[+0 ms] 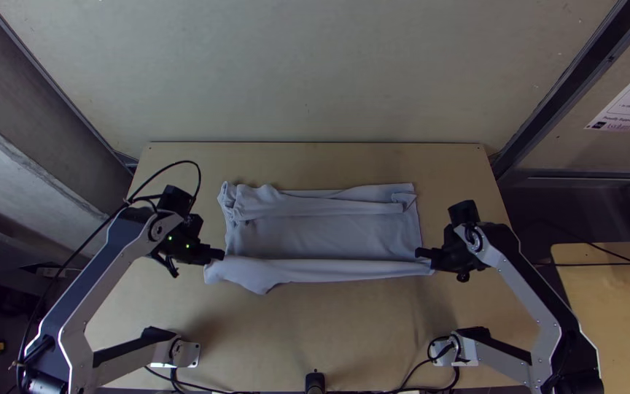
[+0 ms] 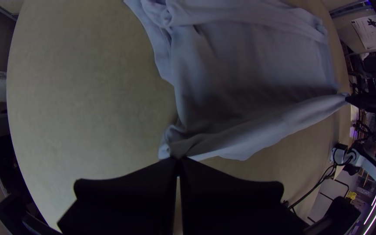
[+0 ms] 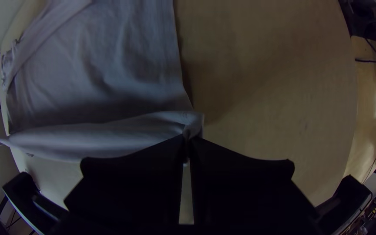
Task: Fold the t-shirt
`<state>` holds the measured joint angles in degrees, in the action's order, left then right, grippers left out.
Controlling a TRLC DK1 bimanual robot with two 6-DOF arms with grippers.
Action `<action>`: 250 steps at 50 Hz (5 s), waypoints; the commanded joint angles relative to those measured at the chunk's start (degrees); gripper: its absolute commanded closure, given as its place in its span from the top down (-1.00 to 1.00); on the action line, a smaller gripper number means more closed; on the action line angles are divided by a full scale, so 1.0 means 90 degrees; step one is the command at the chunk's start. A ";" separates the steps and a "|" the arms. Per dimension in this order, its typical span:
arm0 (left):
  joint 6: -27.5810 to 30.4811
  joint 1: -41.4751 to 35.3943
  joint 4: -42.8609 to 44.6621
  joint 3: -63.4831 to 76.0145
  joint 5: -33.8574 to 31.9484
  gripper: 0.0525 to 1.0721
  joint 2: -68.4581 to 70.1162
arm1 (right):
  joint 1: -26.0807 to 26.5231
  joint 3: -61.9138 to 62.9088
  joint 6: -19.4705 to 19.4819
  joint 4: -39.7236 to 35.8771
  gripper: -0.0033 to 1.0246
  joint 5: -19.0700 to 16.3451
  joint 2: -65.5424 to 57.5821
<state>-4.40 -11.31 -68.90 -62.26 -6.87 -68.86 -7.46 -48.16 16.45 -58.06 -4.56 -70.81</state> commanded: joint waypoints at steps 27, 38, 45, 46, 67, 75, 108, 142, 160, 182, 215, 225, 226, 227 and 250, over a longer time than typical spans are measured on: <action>0.0733 0.0729 0.0302 -0.1901 0.0012 -0.94 -0.1841 | -0.0020 -0.2090 0.0048 0.0114 -0.94 0.0252 -0.1644; 0.0782 0.0729 0.0508 -0.2291 0.0012 -0.95 -0.2437 | -0.0020 -0.2803 0.0048 0.0221 -0.94 0.0292 -0.2318; 0.0812 0.0749 0.0732 -0.2565 0.0031 -0.95 -0.2788 | -0.0020 -0.3213 0.0048 0.0250 -0.94 0.0311 -0.2728; 0.0821 0.0768 0.0761 -0.2614 0.0031 -0.94 -0.2847 | -0.0020 -0.3272 0.0048 0.0250 -0.94 0.0311 -0.2797; 0.0968 0.0944 0.0761 -0.4293 0.0080 -0.95 -0.4273 | -0.0020 -0.4512 0.0057 0.0309 -0.94 0.0311 -0.3939; 0.0968 0.0886 0.0722 -0.4733 0.0100 -0.95 -0.4702 | -0.0020 -0.5049 0.0106 0.0309 -0.94 0.0321 -0.4418; 0.0636 0.0729 0.1670 -0.4293 0.0324 0.92 -0.5601 | -0.0059 -0.5742 0.0223 0.0397 0.06 0.0399 -0.5433; 0.0245 0.1911 0.1621 -0.3756 -0.2019 0.92 -0.4253 | 0.0380 -0.5469 0.0204 0.0289 0.93 0.0409 -0.3373; 0.0362 0.2624 0.1523 -0.2682 -0.3787 0.92 -0.4234 | 0.0556 -0.5283 0.0321 0.0192 0.92 0.0477 -0.2260; 0.0646 0.2829 0.1797 -0.1998 -0.4900 0.92 -0.5044 | 0.0546 -0.4805 0.0350 0.0172 0.92 0.0487 -0.1478; -0.0634 0.1188 0.3271 -0.1461 -0.4412 0.92 -0.5132 | 0.0585 -0.4375 0.0340 0.0172 0.92 0.0487 -0.1049; -0.1308 0.0319 0.3437 -0.1461 -0.2820 0.91 -0.5044 | 0.0615 -0.4190 0.0321 0.0182 0.92 0.0487 -0.0892; -0.1308 0.0251 0.3437 -0.1451 -0.2713 0.88 -0.5025 | 0.0624 -0.4160 0.0321 0.0182 0.92 0.0487 -0.0883; -0.1308 0.0183 0.3437 -0.1432 -0.2625 0.83 -0.4986 | 0.0624 -0.4141 0.0321 0.0182 0.92 0.0487 -0.0873; -0.1093 0.0114 0.3135 -0.1559 -0.0984 -0.95 -0.3960 | 0.0741 -0.3301 0.0340 0.0602 0.92 0.0477 -0.0580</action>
<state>-15.99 -12.58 -36.27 -77.89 -18.76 -106.96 -0.95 -80.31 18.44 -54.52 -0.64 -78.02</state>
